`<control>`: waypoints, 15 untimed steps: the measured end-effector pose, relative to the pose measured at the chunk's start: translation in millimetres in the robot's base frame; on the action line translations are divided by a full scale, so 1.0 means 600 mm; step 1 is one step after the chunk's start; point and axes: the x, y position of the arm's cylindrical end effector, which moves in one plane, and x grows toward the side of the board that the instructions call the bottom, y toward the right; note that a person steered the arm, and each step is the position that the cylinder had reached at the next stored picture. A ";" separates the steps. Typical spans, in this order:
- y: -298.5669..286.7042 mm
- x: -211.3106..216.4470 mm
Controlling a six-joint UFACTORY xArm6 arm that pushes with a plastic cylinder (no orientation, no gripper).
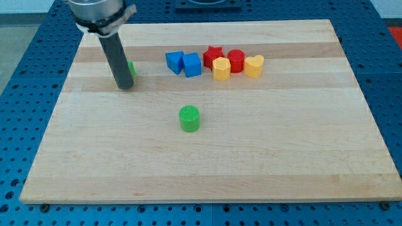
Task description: Push the blue triangle closer to the green circle
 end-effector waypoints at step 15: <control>0.180 -0.062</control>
